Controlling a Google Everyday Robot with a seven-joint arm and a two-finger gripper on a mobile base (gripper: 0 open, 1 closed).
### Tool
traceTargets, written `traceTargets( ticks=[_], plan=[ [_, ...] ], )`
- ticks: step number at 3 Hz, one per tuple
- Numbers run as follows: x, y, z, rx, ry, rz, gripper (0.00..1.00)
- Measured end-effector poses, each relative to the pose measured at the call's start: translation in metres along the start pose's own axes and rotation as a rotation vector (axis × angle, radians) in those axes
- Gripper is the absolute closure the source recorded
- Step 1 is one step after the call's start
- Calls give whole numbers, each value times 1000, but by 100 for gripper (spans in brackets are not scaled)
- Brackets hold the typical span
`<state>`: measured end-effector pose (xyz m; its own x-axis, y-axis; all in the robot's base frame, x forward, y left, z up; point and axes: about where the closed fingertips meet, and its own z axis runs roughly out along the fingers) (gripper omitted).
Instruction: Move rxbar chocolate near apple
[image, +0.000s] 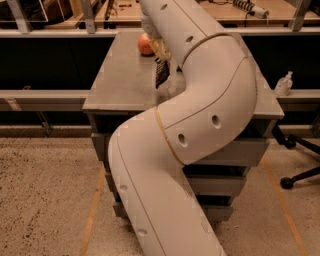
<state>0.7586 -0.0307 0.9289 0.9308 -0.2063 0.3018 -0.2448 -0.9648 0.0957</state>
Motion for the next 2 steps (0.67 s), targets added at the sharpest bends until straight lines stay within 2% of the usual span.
traceTargets(
  ticks=[1, 2],
  plan=[
    [30, 45, -42, -43, 156, 126, 100],
    [64, 79, -69, 53, 293, 204, 100]
  ],
)
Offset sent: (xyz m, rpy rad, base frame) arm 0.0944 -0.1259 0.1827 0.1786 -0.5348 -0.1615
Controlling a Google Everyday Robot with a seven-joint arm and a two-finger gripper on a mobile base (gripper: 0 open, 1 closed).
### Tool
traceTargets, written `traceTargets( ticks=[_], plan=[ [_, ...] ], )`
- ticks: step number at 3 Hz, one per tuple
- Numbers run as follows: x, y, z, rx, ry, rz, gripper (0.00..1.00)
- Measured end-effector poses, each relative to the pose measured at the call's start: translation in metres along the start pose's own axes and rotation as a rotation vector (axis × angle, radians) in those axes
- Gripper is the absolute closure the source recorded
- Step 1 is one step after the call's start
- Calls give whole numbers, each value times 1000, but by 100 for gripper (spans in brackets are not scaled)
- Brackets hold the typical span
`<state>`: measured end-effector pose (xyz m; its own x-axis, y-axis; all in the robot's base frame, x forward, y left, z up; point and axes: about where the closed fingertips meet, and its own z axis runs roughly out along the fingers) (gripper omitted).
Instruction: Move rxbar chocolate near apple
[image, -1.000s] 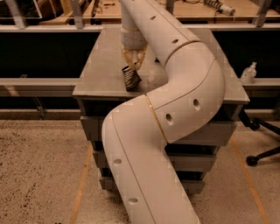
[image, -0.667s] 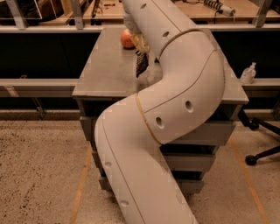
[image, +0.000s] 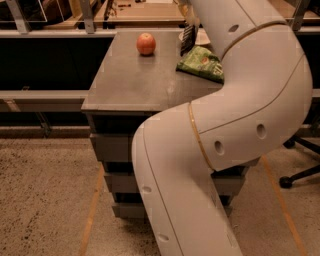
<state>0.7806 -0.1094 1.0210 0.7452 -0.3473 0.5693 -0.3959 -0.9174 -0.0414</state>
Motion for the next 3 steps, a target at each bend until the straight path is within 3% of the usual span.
traceTargets(
  ticks=[1, 2, 3],
  plan=[
    [39, 6, 7, 308, 60, 60, 100],
    [42, -11, 20, 542, 23, 112, 100],
    [41, -25, 39, 702, -25, 185, 100]
  ],
)
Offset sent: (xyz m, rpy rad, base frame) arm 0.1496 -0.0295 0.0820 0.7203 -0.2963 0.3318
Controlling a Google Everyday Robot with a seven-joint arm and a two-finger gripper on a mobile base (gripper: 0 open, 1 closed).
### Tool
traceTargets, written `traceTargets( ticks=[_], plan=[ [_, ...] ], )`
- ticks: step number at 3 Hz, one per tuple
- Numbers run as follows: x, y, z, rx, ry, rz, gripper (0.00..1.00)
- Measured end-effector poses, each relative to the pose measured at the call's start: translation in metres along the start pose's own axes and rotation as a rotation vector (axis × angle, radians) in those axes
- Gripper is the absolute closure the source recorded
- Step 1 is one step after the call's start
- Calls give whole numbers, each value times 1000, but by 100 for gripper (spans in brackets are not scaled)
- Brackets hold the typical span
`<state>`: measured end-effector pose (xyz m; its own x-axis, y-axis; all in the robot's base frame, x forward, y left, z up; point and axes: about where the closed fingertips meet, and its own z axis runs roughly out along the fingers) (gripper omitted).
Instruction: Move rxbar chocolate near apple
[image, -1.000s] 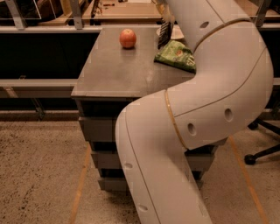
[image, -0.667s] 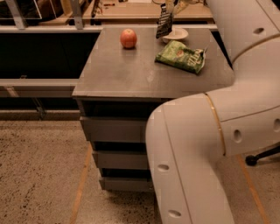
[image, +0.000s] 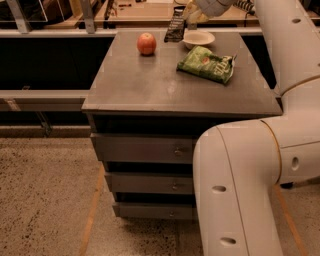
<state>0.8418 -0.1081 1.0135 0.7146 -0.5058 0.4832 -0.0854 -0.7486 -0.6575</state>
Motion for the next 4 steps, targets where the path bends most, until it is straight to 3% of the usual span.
traceTargets(
  ticks=[2, 3, 4],
  plan=[
    [12, 15, 31, 137, 12, 165, 100],
    [16, 17, 47, 181, 21, 256, 82],
    [18, 8, 62, 192, 39, 320, 59]
  ],
)
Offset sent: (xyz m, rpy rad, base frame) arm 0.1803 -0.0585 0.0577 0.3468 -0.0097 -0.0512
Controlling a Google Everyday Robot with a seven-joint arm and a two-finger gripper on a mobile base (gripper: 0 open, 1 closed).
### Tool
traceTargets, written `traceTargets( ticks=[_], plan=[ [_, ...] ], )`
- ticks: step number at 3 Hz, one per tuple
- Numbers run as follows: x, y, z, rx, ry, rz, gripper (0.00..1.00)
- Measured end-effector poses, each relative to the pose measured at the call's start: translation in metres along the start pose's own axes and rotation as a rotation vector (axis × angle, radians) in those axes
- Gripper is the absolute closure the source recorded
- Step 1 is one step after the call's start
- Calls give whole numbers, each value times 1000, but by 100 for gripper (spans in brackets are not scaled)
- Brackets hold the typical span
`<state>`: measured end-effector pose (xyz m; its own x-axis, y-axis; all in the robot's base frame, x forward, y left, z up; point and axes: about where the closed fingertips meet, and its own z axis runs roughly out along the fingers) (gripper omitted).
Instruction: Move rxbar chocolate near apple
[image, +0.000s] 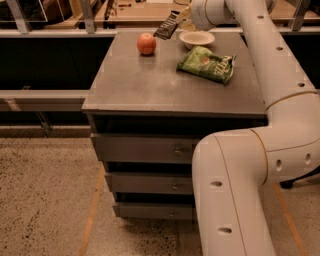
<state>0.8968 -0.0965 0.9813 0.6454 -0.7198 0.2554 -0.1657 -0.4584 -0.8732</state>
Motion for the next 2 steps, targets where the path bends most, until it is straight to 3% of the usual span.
traceTargets(
  ticks=[2],
  plan=[
    [-7, -9, 17, -22, 26, 59, 12]
  ],
)
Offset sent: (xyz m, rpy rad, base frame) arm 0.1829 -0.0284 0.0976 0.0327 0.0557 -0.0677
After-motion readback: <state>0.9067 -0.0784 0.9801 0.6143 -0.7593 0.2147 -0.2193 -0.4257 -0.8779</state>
